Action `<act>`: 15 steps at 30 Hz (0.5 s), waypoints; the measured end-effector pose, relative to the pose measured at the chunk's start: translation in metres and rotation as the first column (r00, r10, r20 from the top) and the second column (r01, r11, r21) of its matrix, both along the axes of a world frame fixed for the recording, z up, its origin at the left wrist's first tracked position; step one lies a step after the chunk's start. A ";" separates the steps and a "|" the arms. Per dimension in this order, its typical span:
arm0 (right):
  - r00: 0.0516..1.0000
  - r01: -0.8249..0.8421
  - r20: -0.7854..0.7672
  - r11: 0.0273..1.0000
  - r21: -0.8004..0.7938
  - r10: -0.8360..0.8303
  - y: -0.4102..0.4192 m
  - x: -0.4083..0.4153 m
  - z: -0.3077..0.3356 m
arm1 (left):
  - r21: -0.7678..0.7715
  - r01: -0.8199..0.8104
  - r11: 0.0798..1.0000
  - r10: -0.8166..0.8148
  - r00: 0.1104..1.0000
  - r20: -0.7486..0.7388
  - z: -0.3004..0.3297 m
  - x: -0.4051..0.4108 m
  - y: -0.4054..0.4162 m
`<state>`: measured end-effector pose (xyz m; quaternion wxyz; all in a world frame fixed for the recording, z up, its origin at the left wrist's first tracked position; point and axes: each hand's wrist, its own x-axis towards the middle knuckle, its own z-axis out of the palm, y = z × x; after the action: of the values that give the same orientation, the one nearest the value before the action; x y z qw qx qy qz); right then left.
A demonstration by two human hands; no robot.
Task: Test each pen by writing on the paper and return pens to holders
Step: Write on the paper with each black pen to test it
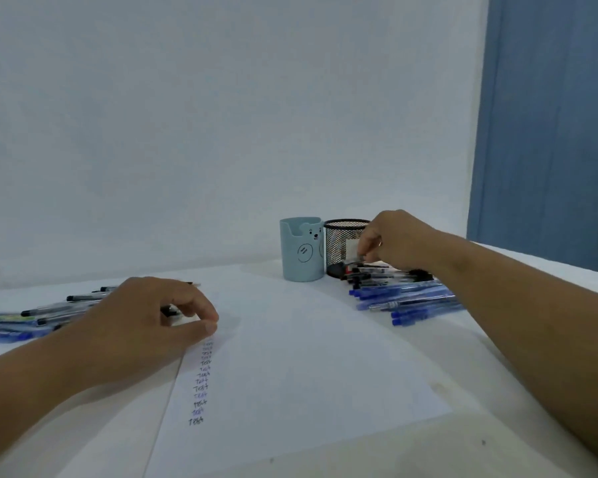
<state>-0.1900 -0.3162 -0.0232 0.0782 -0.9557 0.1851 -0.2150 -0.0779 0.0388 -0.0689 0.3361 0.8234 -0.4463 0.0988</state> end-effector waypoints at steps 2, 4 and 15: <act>0.998 0.047 -0.041 0.998 -0.034 -0.048 -0.007 -0.001 -0.003 | -0.013 -0.003 1.000 0.003 1.000 -0.002 0.000 0.002 0.000; 0.993 0.092 -0.064 0.992 -0.086 -0.097 -0.009 -0.001 -0.006 | -0.017 0.001 1.000 -0.001 1.000 -0.008 -0.001 0.004 0.000; 0.990 0.097 -0.080 0.976 -0.194 -0.114 0.043 -0.002 0.007 | -0.004 0.005 1.000 -0.005 1.000 -0.014 0.002 0.010 0.006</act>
<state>-0.1921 -0.2727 -0.0167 -0.0335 -0.9564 0.2177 -0.1919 -0.0680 0.0447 -0.0674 0.3412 0.8222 -0.4460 0.0931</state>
